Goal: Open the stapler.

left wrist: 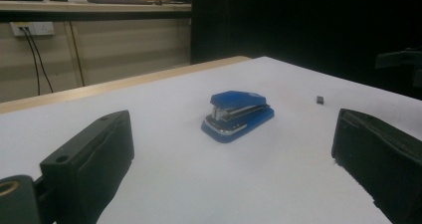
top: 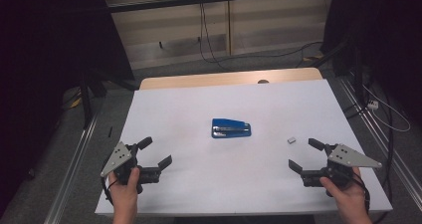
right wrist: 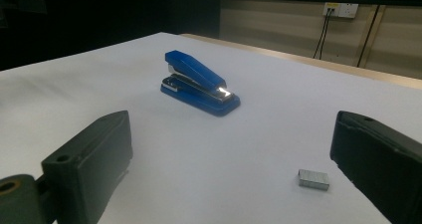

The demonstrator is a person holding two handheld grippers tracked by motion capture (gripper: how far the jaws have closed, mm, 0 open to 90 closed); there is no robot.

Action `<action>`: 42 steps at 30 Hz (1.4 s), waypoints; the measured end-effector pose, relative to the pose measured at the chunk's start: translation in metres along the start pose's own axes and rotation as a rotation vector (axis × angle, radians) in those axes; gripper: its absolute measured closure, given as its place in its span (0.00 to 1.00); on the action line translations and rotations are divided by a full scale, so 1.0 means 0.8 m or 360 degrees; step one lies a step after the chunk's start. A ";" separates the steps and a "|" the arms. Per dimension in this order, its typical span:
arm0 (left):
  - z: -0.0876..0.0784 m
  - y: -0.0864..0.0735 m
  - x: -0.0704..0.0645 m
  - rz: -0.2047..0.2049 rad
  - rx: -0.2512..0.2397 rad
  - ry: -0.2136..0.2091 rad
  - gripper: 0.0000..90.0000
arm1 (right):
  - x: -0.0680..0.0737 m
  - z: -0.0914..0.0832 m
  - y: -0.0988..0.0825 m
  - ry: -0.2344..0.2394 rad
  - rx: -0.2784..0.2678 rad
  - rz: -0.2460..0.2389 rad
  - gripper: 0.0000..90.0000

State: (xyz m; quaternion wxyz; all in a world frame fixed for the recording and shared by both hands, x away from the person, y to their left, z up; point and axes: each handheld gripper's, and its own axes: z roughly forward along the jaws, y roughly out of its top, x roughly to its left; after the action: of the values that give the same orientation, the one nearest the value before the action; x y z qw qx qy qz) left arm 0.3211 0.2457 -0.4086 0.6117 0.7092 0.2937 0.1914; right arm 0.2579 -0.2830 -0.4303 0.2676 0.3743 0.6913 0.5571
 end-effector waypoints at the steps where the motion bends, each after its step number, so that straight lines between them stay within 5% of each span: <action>1: 0.000 0.000 0.000 -0.0002 0.0000 0.0002 0.03 | 0.001 0.000 0.000 0.0000 0.0001 -0.0008 0.03; 18: 0.014 0.007 -0.002 0.0017 0.0007 -0.0039 0.03 | 0.003 0.014 0.004 -0.0002 0.0014 -0.0040 0.03; 42: 0.063 0.012 -0.019 0.0029 0.0080 -0.0160 0.03 | 0.006 0.046 0.022 -0.0022 0.0022 -0.0056 0.04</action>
State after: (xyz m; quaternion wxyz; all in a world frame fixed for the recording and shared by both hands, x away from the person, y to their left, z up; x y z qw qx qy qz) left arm 0.3433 0.1966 -0.4066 0.6059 0.7357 0.2609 0.1534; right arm 0.2885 -0.2565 -0.4215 0.2796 0.3677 0.6998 0.5449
